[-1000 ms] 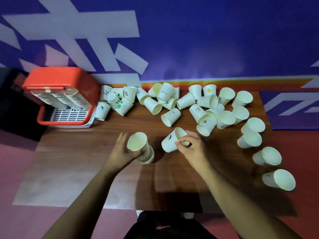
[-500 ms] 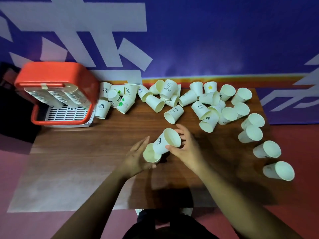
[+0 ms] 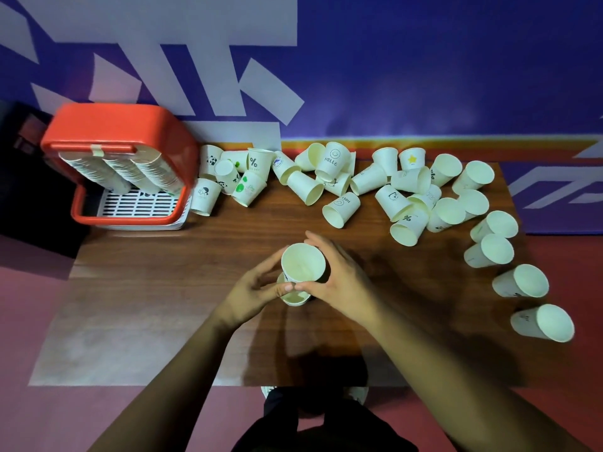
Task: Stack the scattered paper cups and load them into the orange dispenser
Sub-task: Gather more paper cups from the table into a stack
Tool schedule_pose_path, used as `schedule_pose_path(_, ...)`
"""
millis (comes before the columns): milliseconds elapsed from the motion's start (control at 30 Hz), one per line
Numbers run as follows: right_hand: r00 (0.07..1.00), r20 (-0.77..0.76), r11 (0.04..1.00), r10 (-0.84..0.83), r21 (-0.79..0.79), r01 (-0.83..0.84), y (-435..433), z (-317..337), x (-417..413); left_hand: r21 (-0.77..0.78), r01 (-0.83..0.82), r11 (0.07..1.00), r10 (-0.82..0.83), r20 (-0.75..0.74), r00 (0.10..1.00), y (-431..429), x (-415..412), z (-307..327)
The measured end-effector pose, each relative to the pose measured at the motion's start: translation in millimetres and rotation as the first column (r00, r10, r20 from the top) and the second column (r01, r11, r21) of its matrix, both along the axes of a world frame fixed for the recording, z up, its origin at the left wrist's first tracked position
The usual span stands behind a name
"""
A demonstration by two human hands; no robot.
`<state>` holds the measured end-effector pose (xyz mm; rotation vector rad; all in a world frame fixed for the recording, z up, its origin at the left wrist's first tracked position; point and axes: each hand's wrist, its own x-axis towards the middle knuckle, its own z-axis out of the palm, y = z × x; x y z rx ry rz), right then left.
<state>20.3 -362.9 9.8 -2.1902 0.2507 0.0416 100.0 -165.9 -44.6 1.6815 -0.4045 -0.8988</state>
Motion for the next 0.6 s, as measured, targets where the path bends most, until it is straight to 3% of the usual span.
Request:
schedule_pose_path(167, 0.996, -0.017, 0.996, -0.085, 0.032, 0.085, -6.1, -6.8, -4.4, 0.005, -0.045, 0.999, 0.045, -0.049, 0.998, 7.7, -2.9, -2.7)
schedule_pose_path(500, 0.999, -0.045, 0.996, 0.022, 0.088, -0.018, -4.5, -7.4, 4.7, 0.027, -0.072, 0.997, 0.075, -0.137, 0.988, 10.0, -1.9, -1.4)
schedule_pose_path(600, 0.991, -0.098, 0.996, 0.087, 0.041, -0.084, -4.3, -17.1, 3.5, 0.044, -0.071, 0.997, 0.077, -0.164, 0.983, 15.4, -1.9, -4.5)
